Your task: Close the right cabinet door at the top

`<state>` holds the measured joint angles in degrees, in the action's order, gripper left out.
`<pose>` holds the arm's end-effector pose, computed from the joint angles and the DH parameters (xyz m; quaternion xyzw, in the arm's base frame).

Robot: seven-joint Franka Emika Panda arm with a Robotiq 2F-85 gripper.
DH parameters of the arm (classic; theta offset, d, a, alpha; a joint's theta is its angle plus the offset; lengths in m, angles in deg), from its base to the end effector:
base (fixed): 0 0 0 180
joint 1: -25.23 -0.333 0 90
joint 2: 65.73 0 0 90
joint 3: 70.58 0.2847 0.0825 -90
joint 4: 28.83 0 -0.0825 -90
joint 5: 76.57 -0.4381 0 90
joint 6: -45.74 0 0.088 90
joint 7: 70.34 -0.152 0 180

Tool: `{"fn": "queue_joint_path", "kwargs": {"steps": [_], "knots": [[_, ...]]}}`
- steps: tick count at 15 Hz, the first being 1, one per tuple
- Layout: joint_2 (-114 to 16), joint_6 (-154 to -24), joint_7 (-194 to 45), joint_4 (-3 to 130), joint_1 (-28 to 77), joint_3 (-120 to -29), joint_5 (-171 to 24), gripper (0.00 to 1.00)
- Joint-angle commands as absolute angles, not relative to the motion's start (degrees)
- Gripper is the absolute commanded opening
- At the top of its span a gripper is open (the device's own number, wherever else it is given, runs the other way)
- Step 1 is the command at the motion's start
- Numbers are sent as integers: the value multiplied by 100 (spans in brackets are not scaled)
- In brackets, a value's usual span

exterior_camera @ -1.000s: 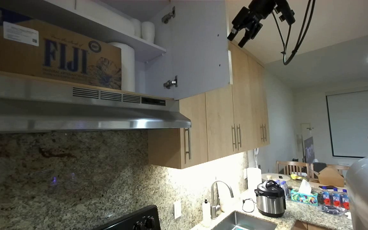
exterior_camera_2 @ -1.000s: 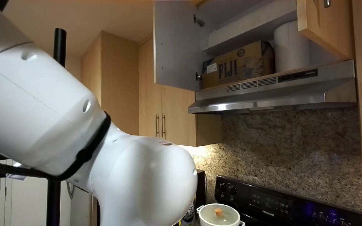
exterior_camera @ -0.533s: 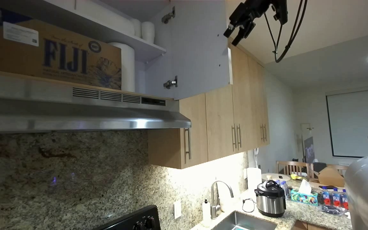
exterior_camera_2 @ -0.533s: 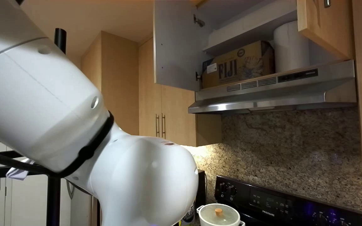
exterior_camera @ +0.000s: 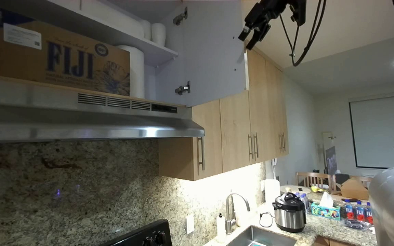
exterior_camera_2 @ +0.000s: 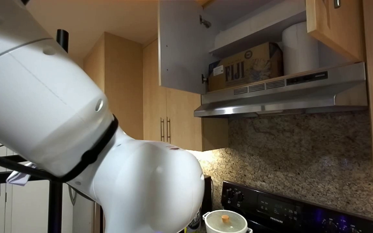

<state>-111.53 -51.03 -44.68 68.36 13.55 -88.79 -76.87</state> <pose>0.3256 -0.1280 0.8625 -0.9092 -0.1543 -0.3863 0.0177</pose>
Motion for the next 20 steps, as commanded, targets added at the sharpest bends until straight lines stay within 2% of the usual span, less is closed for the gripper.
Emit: {"fn": "queue_joint_path", "kwargs": {"steps": [1, 20], "knots": [[-10962, -4950, -4162, 6598, 1400, -8889, -7816, 100], [-10834, -5352, -4673, 6585, 1684, -8834, -7922, 100]]}}
